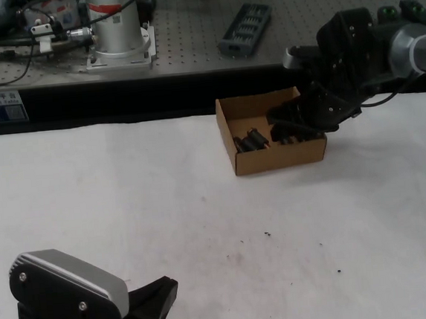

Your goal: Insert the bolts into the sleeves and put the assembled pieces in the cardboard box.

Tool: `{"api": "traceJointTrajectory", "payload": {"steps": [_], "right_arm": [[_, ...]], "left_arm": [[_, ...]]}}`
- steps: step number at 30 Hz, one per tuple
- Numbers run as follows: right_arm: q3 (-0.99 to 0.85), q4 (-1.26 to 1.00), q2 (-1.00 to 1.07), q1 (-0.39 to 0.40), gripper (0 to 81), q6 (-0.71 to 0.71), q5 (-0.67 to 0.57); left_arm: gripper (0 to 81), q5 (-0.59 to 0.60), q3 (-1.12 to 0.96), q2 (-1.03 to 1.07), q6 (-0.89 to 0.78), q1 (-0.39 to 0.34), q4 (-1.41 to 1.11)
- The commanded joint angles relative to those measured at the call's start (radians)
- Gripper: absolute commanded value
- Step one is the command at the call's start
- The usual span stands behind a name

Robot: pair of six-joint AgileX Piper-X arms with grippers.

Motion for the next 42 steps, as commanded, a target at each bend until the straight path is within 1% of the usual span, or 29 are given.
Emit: {"api": "traceJointTrajectory", "payload": {"steps": [1, 9, 12, 15, 18, 20, 22, 25, 27, 31, 35, 37, 39, 42], "right_arm": [[-0.006, 0.01, -0.007, -0.006, 59.6, -0.032, -0.025], [-0.006, 0.01, -0.007, -0.006, 51.8, -0.042, -0.039], [-0.006, 0.01, -0.013, -0.006, 50.2, 0.0, -0.043], [-0.008, 0.01, -0.027, -0.006, 50.1, 0.026, -0.068], [-0.008, 0.01, -0.06, -0.006, 50.1, 0.03, -0.136], [-0.008, 0.01, -0.087, -0.006, 50.1, 0.03, -0.155], [-0.008, 0.01, -0.116, -0.006, 50.1, 0.039, -0.155], [-0.008, 0.015, -0.16, -0.006, 50.1, 0.108, -0.155], [-0.008, 0.037, -0.192, -0.006, 50.1, 0.123, -0.155], [-0.008, 0.106, -0.246, -0.006, 50.1, 0.112, -0.202], [-0.008, 0.187, -0.289, -0.006, 50.1, 0.111, -0.309], [-0.008, 0.23, -0.31, -0.006, 50.1, 0.077, -0.384], [-0.008, 0.278, -0.332, -0.006, 50.1, 0.028, -0.425], [-0.008, 0.36, -0.364, -0.006, 50.1, -0.031, -0.433]], "left_arm": [[0.6, -0.016, -0.002, -0.006, 0.012, -0.001, -0.014], [0.6, -0.016, -0.002, -0.006, 0.012, -0.001, -0.014], [0.6, -0.016, -0.002, -0.006, 0.012, -0.001, -0.014], [0.6, -0.016, -0.002, -0.006, 0.012, -0.001, -0.014], [0.6, -0.016, -0.002, -0.006, 0.012, -0.001, -0.014], [0.6, -0.016, -0.002, -0.006, 0.012, -0.001, -0.014], [0.6, -0.016, -0.002, -0.006, 0.012, -0.001, -0.014], [0.6, -0.016, -0.002, -0.006, 0.012, -0.001, -0.014], [0.6, -0.016, -0.002, -0.006, 0.012, -0.001, -0.014], [0.6, -0.016, -0.002, -0.006, 0.012, -0.001, -0.014], [0.6, -0.016, -0.002, -0.006, 0.012, -0.001, -0.014], [0.6, -0.016, -0.002, -0.006, 0.012, -0.001, -0.014], [0.6, -0.016, -0.002, -0.006, 0.012, -0.001, -0.014], [0.6, -0.016, 0.002, -0.006, 0.012, -0.001, -0.014]]}}
